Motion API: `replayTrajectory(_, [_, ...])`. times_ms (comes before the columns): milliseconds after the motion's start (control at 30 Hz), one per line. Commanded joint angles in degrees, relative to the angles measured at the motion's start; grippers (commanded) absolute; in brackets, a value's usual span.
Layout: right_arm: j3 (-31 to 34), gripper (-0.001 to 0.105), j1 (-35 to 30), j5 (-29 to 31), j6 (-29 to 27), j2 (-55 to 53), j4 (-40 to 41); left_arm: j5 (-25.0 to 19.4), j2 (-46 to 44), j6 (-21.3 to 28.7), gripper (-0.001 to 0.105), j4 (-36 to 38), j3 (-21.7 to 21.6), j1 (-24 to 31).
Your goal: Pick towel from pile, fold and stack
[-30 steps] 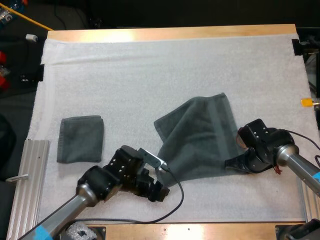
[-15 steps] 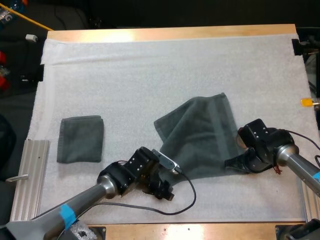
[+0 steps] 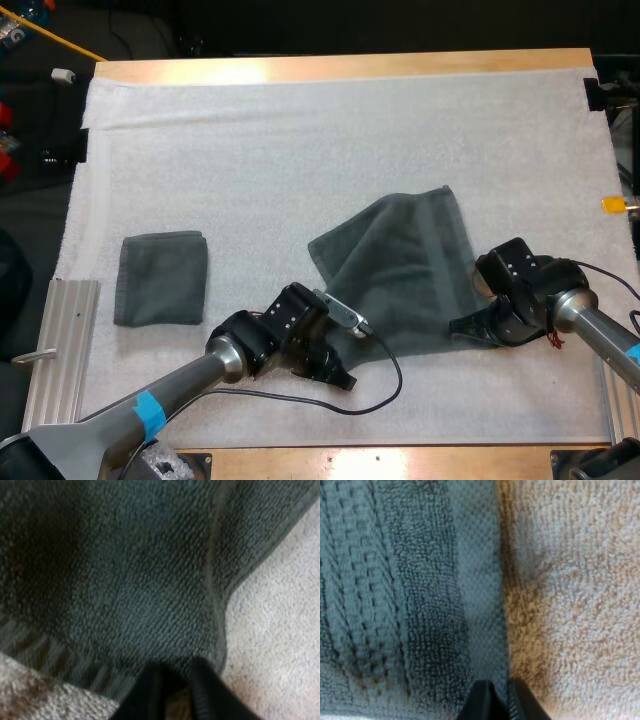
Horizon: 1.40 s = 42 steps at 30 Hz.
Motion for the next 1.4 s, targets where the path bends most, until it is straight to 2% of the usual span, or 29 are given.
replayTrajectory(0, [0.1,0.000,-0.1,0.1,-0.5,-0.5,0.4,-0.7,0.1,-0.2,0.000,0.5,-0.5,-0.3])
replayTrajectory(167, [0.1,0.000,-0.1,0.1,-0.5,-0.5,0.4,-1.4,0.1,2.0,0.000,0.5,-0.5,-0.3])
replayTrajectory(233, [0.1,0.000,-0.1,0.1,-0.5,-0.5,0.4,-3.3,0.1,2.5,0.006,1.1,-0.5,-0.3])
replayTrajectory(267, [0.1,0.000,-0.1,0.1,-0.3,-0.5,0.4,-4.3,0.1,3.4,0.016,1.4,-0.5,-0.3])
replayTrajectory(300, [0.1,0.000,-0.1,0.1,-0.2,-0.5,0.4,-4.6,0.1,4.0,0.020,1.6,-0.5,-0.3])
replayTrajectory(367, [0.1,0.000,-0.1,0.1,-0.3,-0.5,0.4,-5.8,0.1,6.2,0.054,2.8,-0.5,-0.3])
replayTrajectory(433, [0.1,0.000,-0.1,0.1,-0.3,-0.5,0.2,-6.8,0.1,7.2,0.071,3.6,-0.5,-0.3])
replayTrajectory(500, [0.1,0.000,-0.1,0.1,-0.3,-0.5,-0.1,-6.8,0.1,8.5,0.066,4.0,-0.5,-0.3])
replayTrajectory(567, [0.1,0.000,-0.1,0.1,-0.1,-0.5,-0.8,-6.8,0.1,9.4,0.054,4.4,-0.5,-0.5])
replayTrajectory(633, [0.1,0.000,-0.1,0.0,0.2,-0.5,-1.0,-6.8,0.1,9.9,0.051,4.4,-0.5,-0.7])
replayTrajectory(800, [0.1,0.000,-0.1,0.0,0.2,-0.5,-1.0,-9.9,0.3,11.7,0.051,4.4,-0.5,-3.8])
replayTrajectory(933, [0.1,0.000,-0.1,0.0,0.2,-0.5,-1.0,-16.4,2.4,12.6,0.051,4.3,-0.5,-8.1])
replayTrajectory(1100, [0.1,0.000,-0.1,0.0,0.2,-0.5,-0.7,-16.8,5.1,12.4,0.049,4.6,-0.5,-8.9])
replayTrajectory(1200, [0.1,0.000,-0.1,0.0,0.2,-0.5,-0.6,-16.8,5.3,12.4,0.038,4.7,-0.6,-8.9])
replayTrajectory(1267, [0.1,0.000,-0.1,0.0,0.2,-0.5,-0.6,-16.8,5.1,12.1,0.022,5.9,-1.7,-8.9])
replayTrajectory(1367, [0.1,0.000,-0.1,0.0,0.2,-0.5,-0.6,-16.8,5.1,12.1,0.006,8.4,-4.6,-8.9])
